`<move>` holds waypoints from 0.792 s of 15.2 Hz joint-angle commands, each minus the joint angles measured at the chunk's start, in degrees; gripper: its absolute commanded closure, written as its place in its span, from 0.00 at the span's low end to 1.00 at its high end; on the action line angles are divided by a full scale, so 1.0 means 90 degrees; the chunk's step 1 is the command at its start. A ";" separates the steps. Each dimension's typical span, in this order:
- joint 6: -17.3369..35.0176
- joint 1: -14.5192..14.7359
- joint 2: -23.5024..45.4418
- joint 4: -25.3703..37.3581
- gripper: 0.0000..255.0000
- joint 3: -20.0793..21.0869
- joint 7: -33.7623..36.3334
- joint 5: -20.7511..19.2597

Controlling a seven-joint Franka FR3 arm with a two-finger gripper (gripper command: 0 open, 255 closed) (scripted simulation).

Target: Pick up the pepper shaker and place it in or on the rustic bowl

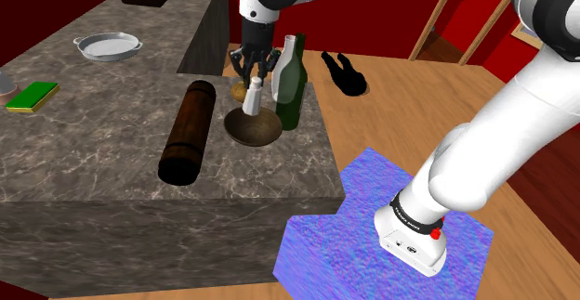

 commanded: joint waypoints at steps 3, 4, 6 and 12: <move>0.0349 0.0008 0.0065 -0.0281 1.00 0.0011 -0.0009 -0.0001; 0.0433 0.0010 0.0087 -0.0343 1.00 0.0013 -0.0012 -0.0002; 0.0601 0.0013 0.0134 -0.0464 1.00 0.0018 -0.0017 -0.0006; 0.0730 0.0015 0.0175 -0.0554 1.00 0.0021 -0.0021 -0.0009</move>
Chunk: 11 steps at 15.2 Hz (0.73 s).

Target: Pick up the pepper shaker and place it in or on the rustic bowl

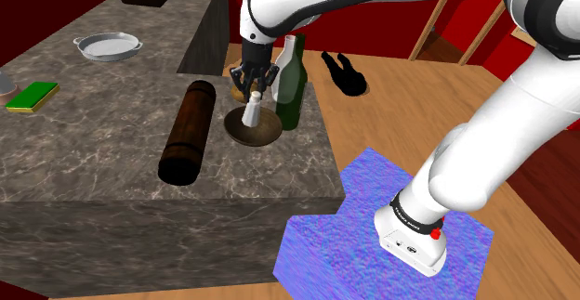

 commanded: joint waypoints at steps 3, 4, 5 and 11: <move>0.0004 0.0000 0.0002 0.0001 1.00 0.0000 -0.0001 0.0000; 0.0004 0.0000 0.0003 0.0001 0.00 0.0000 -0.0001 -0.0001; 0.0004 0.0000 0.0003 0.0001 0.00 0.0000 -0.0001 -0.0001; -0.0415 -0.0019 -0.0123 0.0295 0.00 -0.0023 -0.0011 0.0009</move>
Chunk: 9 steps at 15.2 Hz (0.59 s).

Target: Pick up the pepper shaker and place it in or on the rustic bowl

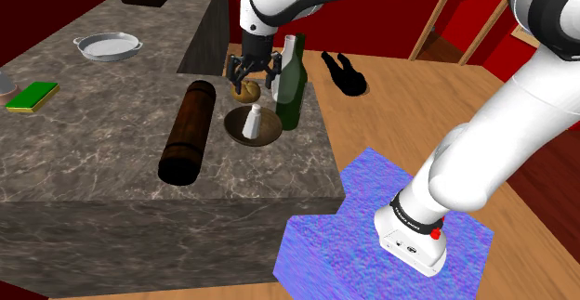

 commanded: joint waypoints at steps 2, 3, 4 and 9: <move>-0.0503 -0.0023 -0.0121 0.0372 0.00 -0.0029 -0.0012 0.0005; -0.0503 -0.0023 -0.0121 0.0372 0.00 -0.0029 -0.0012 0.0005; -0.0503 -0.0023 -0.0122 0.0371 0.00 -0.0029 -0.0012 0.0005; -0.0503 -0.0023 -0.0121 0.0372 0.00 -0.0029 -0.0012 0.0005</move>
